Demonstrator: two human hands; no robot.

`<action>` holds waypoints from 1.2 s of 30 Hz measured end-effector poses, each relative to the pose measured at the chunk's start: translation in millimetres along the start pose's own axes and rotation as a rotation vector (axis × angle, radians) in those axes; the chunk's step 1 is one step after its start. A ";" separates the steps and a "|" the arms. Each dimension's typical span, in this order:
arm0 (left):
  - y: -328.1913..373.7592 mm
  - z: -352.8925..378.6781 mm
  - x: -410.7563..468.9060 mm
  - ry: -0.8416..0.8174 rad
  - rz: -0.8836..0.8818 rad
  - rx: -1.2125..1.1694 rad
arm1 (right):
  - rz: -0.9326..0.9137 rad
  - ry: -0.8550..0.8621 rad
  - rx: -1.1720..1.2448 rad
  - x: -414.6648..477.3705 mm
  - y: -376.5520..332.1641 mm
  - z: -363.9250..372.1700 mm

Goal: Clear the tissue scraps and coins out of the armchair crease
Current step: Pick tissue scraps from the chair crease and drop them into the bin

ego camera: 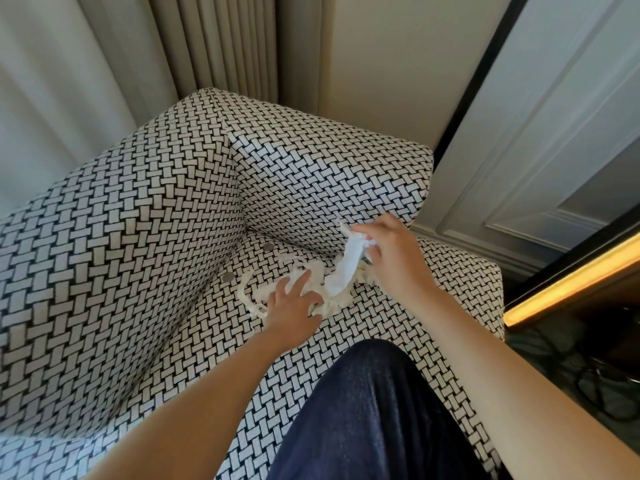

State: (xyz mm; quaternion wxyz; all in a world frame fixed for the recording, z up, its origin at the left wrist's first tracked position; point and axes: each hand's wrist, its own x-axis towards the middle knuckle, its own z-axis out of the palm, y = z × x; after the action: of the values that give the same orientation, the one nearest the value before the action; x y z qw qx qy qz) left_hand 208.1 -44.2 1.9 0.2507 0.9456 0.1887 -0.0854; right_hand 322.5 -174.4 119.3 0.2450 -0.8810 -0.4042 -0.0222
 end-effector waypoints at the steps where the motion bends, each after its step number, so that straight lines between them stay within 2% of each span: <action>1: 4.2 -0.6 4.0 -0.011 0.017 0.031 | 0.010 0.029 -0.023 -2.7 4.4 -1.2; 4: 12.5 0.6 17.1 -0.075 0.044 0.163 | 0.068 0.094 -0.064 -9.8 18.8 -4.8; 8: 16.6 2.1 28.5 -0.152 -0.024 0.332 | 0.211 0.144 0.020 -15.4 34.8 -9.9; 13: 16.1 -1.0 30.0 -0.079 -0.109 0.384 | 0.393 0.190 0.211 -21.6 52.1 -6.5; 18: 12.9 -17.0 26.6 0.120 -0.097 0.234 | 0.469 0.198 0.252 -27.6 61.0 3.1; 22: 12.4 -35.2 28.1 0.282 -0.065 0.035 | 0.425 0.204 0.239 -29.1 63.0 7.4; 27: 18.0 -53.8 22.0 0.246 -0.116 -0.123 | 0.441 0.236 0.365 -39.5 54.8 2.3; 31: 24.1 -63.3 17.9 0.296 -0.130 -0.222 | 0.445 0.291 0.388 -46.7 51.1 -4.8; 36: 53.2 -75.8 8.7 0.286 -0.048 -0.242 | 0.460 0.338 0.387 -58.8 47.7 -25.3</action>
State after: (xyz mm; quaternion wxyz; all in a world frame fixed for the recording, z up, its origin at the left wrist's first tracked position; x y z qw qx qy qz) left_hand 242.4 -45.8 88.3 0.3313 0.9063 0.2537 0.0671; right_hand 321.4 -253.4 107.9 0.4694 -0.8703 -0.1453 -0.0347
